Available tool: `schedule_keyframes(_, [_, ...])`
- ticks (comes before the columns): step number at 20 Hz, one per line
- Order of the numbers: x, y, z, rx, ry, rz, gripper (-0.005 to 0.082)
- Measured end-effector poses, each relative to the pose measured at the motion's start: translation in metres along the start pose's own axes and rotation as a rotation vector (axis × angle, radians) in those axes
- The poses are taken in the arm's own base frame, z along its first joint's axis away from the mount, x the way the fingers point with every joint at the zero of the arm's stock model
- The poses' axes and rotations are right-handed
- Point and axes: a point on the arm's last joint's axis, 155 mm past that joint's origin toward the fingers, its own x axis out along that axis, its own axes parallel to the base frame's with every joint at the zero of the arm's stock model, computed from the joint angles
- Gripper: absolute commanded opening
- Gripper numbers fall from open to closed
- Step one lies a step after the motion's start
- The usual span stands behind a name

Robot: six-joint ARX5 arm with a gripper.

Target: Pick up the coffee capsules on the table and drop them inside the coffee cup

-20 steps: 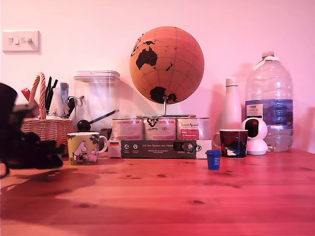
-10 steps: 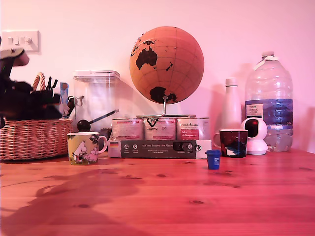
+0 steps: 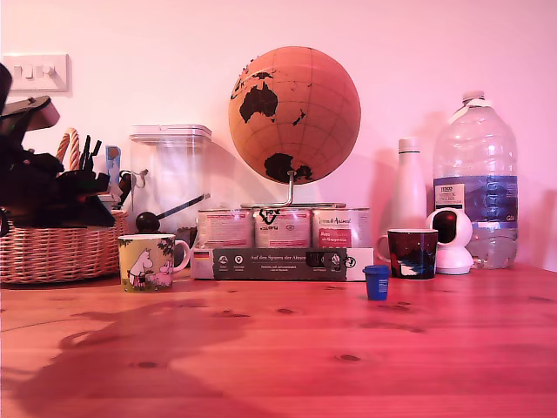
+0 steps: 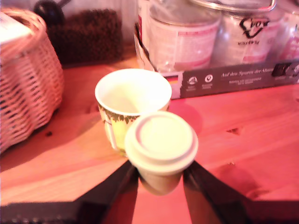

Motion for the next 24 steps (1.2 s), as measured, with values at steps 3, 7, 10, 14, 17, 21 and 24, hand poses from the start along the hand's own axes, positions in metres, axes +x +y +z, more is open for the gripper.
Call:
schedule_keyframes(3, [0.008,0.000,0.028,0.000,-0.001,-0.012,0.0145])
schedule_keyframes(7, [0.012,0.001,0.048,-0.006,0.026,-0.012,0.0145])
schedule_keyframes(10, [0.013,0.002,0.061,-0.014,0.052,-0.012,0.0144])
schedule_keyframes(14, [0.013,0.002,0.086,-0.013,0.049,-0.012,0.0144])
schedule_keyframes(17, [0.012,0.002,0.093,-0.017,0.066,-0.009,0.0142])
schedule_keyframes(21, [0.023,0.005,0.098,-0.026,0.095,-0.008,0.0142])
schedule_keyframes(24, [0.039,0.010,0.086,-0.045,0.164,-0.007,0.0142])
